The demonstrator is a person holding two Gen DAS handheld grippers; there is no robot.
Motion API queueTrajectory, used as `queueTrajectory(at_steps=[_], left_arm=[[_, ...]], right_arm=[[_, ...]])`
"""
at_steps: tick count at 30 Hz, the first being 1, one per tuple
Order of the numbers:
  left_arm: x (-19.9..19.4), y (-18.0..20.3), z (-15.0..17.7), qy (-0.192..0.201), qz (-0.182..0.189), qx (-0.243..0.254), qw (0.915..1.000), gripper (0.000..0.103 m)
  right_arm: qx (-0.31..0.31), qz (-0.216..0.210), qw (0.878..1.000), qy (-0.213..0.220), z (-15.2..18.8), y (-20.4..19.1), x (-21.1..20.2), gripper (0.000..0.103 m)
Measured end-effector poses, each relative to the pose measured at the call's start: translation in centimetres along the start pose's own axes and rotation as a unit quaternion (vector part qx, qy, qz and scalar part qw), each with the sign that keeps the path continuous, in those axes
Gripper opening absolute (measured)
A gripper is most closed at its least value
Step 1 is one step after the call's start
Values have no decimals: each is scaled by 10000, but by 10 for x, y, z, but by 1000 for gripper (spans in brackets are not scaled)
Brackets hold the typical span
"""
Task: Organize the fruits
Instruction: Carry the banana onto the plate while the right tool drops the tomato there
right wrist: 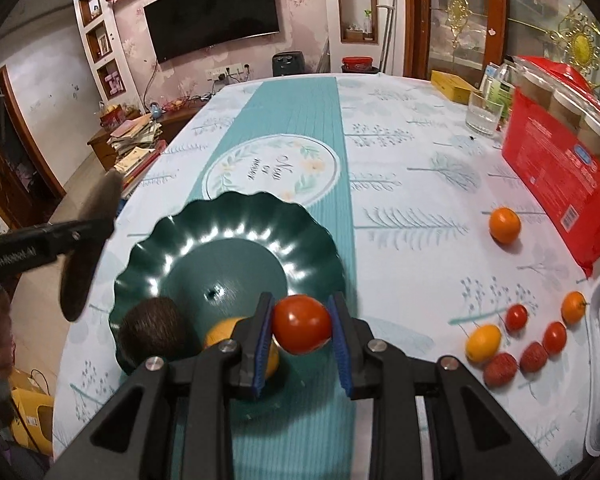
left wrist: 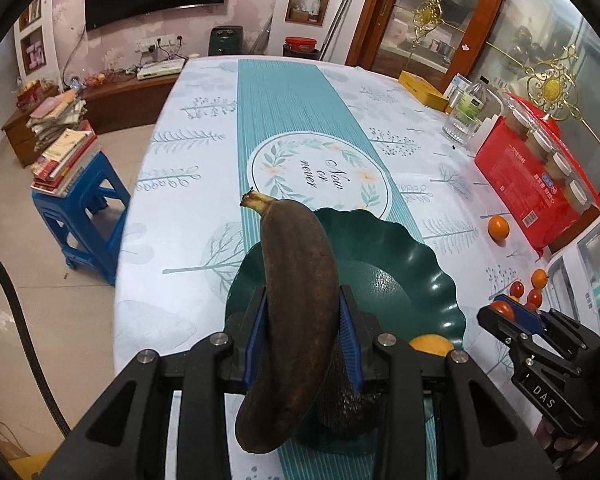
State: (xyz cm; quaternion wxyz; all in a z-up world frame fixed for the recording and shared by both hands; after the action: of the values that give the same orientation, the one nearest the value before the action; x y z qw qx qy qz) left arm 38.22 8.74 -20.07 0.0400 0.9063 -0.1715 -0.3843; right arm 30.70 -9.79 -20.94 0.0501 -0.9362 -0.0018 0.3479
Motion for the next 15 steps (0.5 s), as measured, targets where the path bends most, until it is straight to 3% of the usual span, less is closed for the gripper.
queueTrajectory(at_steps=[6,15], left_arm=[[27,-5,14,-282,193,-104,9994,32],[46,-7,24,-387,384,-174,9984,32]], right_arm=[[-126,-151,9998,-64,1,-15,18,28],[-233,-179,9991,-309,14,-23,40,28]])
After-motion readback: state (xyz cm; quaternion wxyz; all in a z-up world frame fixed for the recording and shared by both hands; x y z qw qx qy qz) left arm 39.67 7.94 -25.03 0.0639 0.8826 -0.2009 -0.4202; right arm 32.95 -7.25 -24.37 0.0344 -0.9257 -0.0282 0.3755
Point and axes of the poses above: each gripper's, at about its wrist camera, not at the fingertips, and x roughly the way its jaws point, y to its right, z to its underside, the point moved 7 cm from there along x, roughly the way its jaws point, and after that the axes turned 12 degrees about y, right-handed, at the moved point
